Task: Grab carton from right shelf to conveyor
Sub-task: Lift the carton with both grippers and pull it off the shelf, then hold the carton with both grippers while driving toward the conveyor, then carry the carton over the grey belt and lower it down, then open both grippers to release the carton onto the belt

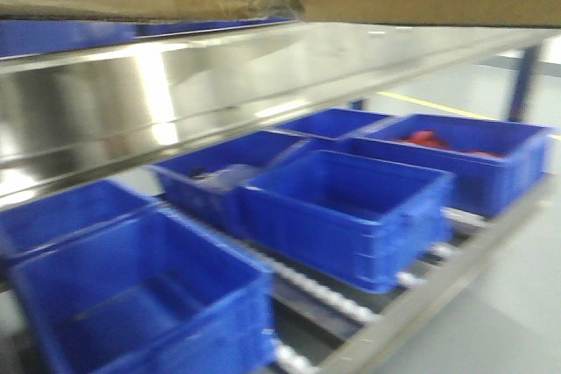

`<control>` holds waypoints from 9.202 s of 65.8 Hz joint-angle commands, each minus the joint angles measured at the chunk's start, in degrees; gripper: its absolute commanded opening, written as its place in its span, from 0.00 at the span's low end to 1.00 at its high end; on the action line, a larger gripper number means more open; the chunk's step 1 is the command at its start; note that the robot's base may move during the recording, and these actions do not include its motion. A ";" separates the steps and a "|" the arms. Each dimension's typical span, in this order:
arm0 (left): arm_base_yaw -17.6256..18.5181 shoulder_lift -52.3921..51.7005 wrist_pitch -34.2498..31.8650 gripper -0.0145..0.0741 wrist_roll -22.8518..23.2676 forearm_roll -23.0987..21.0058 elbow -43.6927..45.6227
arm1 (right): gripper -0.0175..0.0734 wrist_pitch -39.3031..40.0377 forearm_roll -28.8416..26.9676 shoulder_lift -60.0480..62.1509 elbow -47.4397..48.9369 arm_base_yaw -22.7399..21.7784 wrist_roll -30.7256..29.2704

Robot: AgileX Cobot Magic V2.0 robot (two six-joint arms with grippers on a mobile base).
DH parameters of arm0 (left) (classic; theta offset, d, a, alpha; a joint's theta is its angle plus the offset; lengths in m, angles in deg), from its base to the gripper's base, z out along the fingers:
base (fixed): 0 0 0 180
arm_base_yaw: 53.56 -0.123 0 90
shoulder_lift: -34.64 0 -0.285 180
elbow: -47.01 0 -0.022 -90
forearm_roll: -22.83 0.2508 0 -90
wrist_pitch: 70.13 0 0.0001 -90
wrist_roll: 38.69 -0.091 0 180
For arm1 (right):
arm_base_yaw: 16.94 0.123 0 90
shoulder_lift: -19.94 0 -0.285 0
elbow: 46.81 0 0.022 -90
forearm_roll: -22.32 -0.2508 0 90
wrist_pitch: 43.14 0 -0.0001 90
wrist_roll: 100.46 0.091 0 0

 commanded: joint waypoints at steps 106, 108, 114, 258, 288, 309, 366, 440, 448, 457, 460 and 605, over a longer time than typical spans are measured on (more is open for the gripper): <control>0.56 -0.64 -2.08 0.14 -0.41 -1.34 0.12 | 0.12 2.97 -1.99 0.89 0.37 -0.04 -1.01; 0.56 -0.64 -2.08 0.14 -0.41 -1.34 0.12 | 0.12 2.97 -1.99 0.89 0.37 -0.04 -1.01; 0.56 -0.64 -2.08 0.14 -0.41 -1.34 0.12 | 0.12 2.97 -1.99 0.89 0.37 -0.04 -1.01; 0.56 -0.64 -2.08 0.14 -0.41 -1.10 0.12 | 0.12 5.83 -1.99 0.89 0.37 -0.04 -1.01; 0.56 -0.64 -2.08 0.14 -0.41 1.66 0.12 | 0.12 5.91 -1.99 0.89 0.37 -0.04 -1.01; 0.56 -0.64 -2.08 0.14 -0.41 7.24 0.12 | 0.12 5.97 -1.99 0.89 0.37 -0.04 -1.01; 0.56 -0.64 -2.08 0.14 -0.41 18.97 0.12 | 0.12 5.97 -1.99 0.89 0.37 -0.04 -1.01; 0.56 -0.64 -2.08 0.14 -0.41 19.27 0.12 | 0.12 5.97 -1.99 0.89 0.37 -0.04 -1.01; 0.56 -0.64 -2.08 0.14 -0.41 19.27 0.12 | 0.12 5.97 -1.99 0.89 0.37 -0.04 -1.01; 0.56 -0.64 -2.08 0.14 -0.41 19.27 0.12 | 0.12 5.97 -1.99 0.89 0.37 -0.04 -1.01; 0.56 -0.64 -2.08 0.14 -0.41 19.27 0.12 | 0.12 5.97 -1.99 0.89 0.37 -0.04 -1.01; 0.32 23.84 -17.31 0.14 1.18 10.30 0.22 | 0.12 16.89 0.95 -19.96 0.37 -9.57 -4.10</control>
